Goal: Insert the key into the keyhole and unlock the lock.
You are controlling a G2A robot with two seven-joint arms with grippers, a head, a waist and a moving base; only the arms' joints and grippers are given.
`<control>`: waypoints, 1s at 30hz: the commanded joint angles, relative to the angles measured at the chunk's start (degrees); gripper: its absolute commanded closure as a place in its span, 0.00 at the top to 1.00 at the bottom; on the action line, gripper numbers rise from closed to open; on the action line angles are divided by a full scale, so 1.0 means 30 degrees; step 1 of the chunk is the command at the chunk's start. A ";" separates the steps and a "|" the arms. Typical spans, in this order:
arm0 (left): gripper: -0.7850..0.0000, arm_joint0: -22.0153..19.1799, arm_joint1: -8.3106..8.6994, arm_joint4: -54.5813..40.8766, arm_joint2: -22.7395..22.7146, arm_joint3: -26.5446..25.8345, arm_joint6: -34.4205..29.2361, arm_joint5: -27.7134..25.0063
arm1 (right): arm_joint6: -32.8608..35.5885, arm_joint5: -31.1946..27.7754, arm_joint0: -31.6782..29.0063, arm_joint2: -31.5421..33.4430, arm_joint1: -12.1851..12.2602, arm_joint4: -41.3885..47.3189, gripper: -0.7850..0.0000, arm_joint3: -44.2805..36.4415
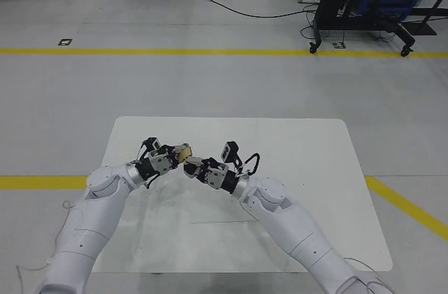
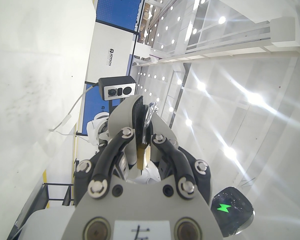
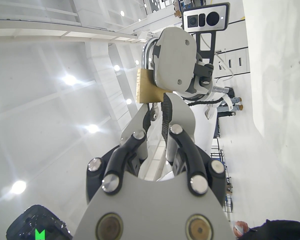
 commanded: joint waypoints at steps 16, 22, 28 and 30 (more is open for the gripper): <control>0.00 0.0359 -0.0061 0.0673 -0.0161 -0.0551 0.0627 -0.2195 | 0.2208 0.0248 -0.0594 0.0663 -0.0390 0.5320 0.00 0.0325; 0.00 0.0755 -0.0037 0.1192 -0.0454 -0.1086 0.1127 -0.3769 | 0.3213 0.1098 -0.0368 0.0826 -0.0635 0.7811 0.00 0.1390; 0.00 0.1251 0.0021 0.2526 -0.0727 -0.1768 0.2231 -0.5464 | 0.3969 0.1955 -0.0072 0.0843 -0.0850 0.9326 0.00 0.2201; 0.00 0.1432 0.0031 0.2842 -0.0800 -0.2055 0.2539 -0.5924 | 0.4155 0.2259 0.0010 0.0833 -0.0902 0.9617 0.00 0.2434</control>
